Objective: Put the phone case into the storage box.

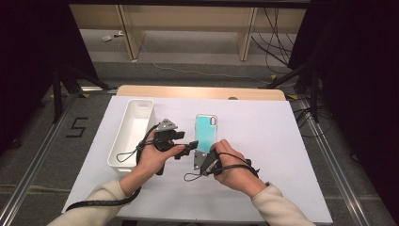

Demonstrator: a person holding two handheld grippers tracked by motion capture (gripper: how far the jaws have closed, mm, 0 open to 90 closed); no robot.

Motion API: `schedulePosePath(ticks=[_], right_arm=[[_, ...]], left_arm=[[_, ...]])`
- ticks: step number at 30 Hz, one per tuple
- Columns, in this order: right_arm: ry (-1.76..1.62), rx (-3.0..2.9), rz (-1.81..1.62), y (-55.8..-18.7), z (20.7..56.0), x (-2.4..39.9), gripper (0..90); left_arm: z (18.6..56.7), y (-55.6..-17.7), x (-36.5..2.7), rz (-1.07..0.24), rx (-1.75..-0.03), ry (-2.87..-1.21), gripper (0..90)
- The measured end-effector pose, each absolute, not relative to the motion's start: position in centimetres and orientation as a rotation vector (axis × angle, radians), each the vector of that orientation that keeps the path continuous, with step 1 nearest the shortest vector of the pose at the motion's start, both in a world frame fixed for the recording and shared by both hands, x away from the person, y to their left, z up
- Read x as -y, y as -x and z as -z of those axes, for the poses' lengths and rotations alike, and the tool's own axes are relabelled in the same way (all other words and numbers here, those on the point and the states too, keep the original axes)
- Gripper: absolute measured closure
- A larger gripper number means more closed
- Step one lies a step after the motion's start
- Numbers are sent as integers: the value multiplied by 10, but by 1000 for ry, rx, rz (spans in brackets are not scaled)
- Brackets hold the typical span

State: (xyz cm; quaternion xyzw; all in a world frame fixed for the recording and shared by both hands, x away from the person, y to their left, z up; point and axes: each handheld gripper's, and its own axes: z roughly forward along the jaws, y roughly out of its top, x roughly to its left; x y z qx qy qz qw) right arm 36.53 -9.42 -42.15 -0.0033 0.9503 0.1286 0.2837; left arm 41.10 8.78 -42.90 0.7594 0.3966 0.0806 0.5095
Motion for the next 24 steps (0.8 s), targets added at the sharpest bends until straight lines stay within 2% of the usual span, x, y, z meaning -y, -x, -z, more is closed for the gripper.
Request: schedulePosePath(ticks=[8,24], right_arm=[[114,-2516,-353,-369,420,91,890],[55,-2526,-342,-365,422,90,890]], left_arm=[[429,-418,-82,-170,-974,-1814,398],[435,-427,-79,-114,-1023,-1809,551]])
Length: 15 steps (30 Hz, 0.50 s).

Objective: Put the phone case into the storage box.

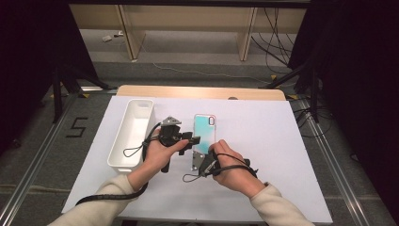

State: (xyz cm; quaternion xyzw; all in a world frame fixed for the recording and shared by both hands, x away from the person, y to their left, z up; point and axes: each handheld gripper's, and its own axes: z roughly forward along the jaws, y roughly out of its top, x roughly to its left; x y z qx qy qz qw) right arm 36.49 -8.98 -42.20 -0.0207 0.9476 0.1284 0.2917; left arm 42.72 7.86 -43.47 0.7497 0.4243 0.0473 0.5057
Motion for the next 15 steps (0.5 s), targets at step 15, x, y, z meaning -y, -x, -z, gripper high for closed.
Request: schedulePosePath(ticks=[15], right_arm=[[39,-2540,-319,-363,424,88,890]], left_arm=[[437,-431,-82,-77,-1043,-1787,703]])
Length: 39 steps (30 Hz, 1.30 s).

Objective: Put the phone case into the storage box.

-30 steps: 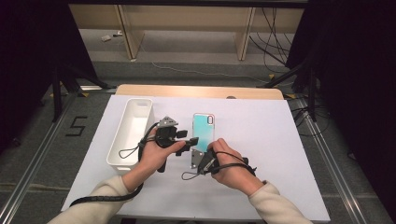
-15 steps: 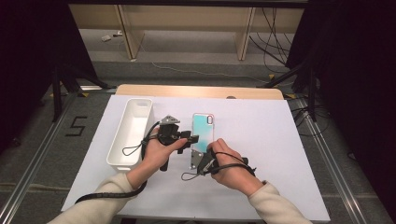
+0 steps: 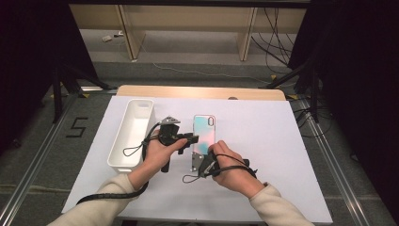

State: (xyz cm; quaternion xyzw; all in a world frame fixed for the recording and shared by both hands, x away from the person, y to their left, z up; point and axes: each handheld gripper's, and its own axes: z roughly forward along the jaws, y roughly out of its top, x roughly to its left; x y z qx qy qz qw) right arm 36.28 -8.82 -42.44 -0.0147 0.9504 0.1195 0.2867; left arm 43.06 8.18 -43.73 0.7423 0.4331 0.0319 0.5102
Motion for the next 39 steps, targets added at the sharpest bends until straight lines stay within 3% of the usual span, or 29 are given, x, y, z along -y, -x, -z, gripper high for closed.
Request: schedulePosePath(ticks=[39], right_arm=[[79,-2535,-315,-366,430,86,892]], left_arm=[[435,-428,-86,43,-1079,-1700,826]])
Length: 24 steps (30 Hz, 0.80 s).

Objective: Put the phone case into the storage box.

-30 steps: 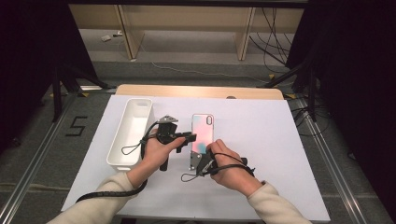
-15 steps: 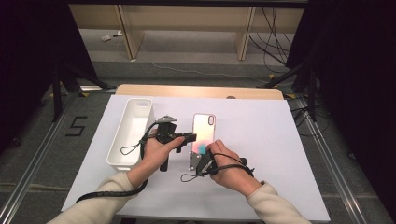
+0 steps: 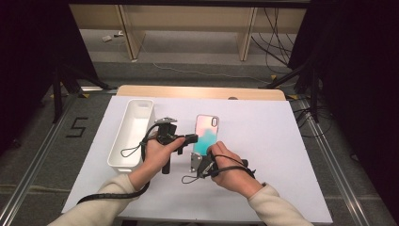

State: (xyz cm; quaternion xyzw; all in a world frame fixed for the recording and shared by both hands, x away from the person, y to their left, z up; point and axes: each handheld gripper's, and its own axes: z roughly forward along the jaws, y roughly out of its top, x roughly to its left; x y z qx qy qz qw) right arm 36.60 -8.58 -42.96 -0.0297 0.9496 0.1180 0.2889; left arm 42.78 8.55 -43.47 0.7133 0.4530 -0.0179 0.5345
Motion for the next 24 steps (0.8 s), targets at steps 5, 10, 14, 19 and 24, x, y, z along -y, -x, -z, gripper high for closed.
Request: schedulePosePath(ticks=[5,10,14,19,24], right_arm=[[72,-2532,-316,-366,429,86,891],[29,-2538,-319,-365,429,86,888],[34,-2541,-343,-366,427,86,868],[57,-2534,-373,-370,425,89,789],[-13,-2539,-430,-368,424,90,692]], left_arm=[[435,-428,-86,40,-1076,-1702,828],[435,-427,-86,40,-1073,-1696,832],[434,-427,-86,27,-1070,-1696,832],[434,-427,-88,19,-1077,-1693,832],[433,-428,-89,11,-1071,-1682,833]])
